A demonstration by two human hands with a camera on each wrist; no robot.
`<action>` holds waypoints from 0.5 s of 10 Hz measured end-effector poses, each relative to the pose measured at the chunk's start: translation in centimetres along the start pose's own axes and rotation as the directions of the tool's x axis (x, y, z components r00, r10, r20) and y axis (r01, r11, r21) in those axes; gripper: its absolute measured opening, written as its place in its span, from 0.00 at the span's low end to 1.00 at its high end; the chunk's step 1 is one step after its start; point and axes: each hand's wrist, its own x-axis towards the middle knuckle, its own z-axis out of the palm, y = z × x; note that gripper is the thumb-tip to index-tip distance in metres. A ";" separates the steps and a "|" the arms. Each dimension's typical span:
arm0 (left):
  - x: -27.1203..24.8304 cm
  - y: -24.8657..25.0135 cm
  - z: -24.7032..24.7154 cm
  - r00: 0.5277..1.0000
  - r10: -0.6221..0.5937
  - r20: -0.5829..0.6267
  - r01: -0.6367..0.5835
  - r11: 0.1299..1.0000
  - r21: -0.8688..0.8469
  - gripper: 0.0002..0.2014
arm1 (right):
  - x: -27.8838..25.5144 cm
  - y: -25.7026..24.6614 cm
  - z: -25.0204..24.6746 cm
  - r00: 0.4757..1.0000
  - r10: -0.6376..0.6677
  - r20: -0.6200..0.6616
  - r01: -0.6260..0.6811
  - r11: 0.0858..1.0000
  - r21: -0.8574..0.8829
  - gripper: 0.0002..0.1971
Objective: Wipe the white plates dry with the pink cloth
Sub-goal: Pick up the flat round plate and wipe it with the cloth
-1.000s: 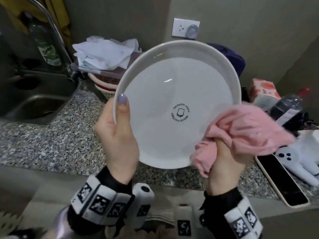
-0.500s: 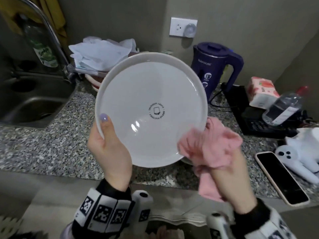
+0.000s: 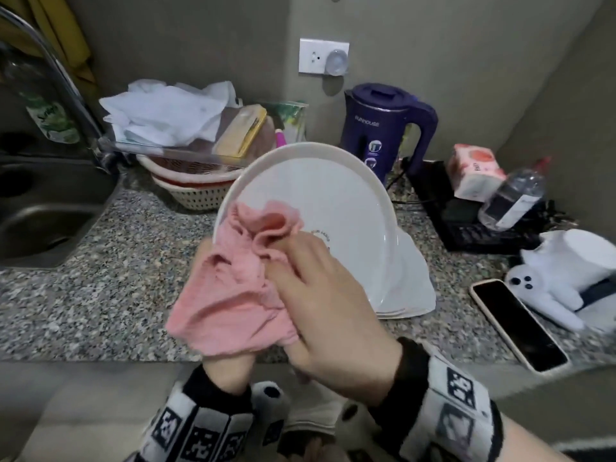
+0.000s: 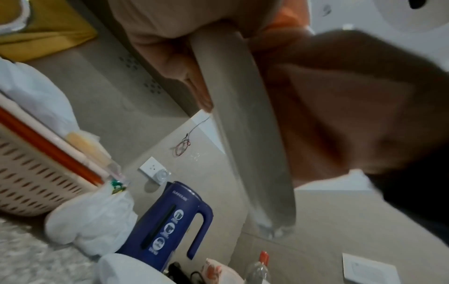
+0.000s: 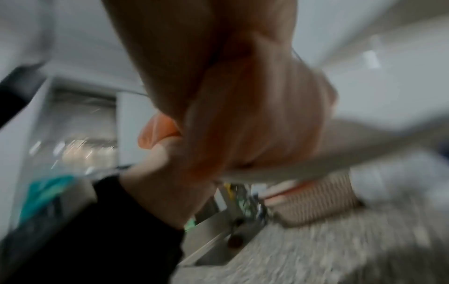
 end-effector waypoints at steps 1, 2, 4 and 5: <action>1.1 -1.9 0.8 0.972 -0.143 0.189 0.229 0.364 -0.903 0.21 | 2.0 1.8 -1.8 0.996 0.046 -0.074 -0.050 0.997 -0.054 0.35; 2.9 -3.1 -0.9 0.970 -0.167 -0.179 -0.065 0.526 -0.848 0.12 | 2.5 5.2 -4.8 0.952 0.216 -0.216 -0.262 0.941 -0.216 0.31; 3.6 -2.1 -0.3 0.946 -0.132 -0.297 -0.166 0.589 -0.791 0.13 | -2.4 1.8 -0.4 0.898 0.316 0.305 -0.299 0.949 -0.103 0.32; 3.7 -1.7 -0.2 0.957 -0.173 -0.234 -0.109 0.532 -0.840 0.12 | -1.9 0.0 0.7 0.955 0.110 0.277 -0.133 0.989 0.066 0.33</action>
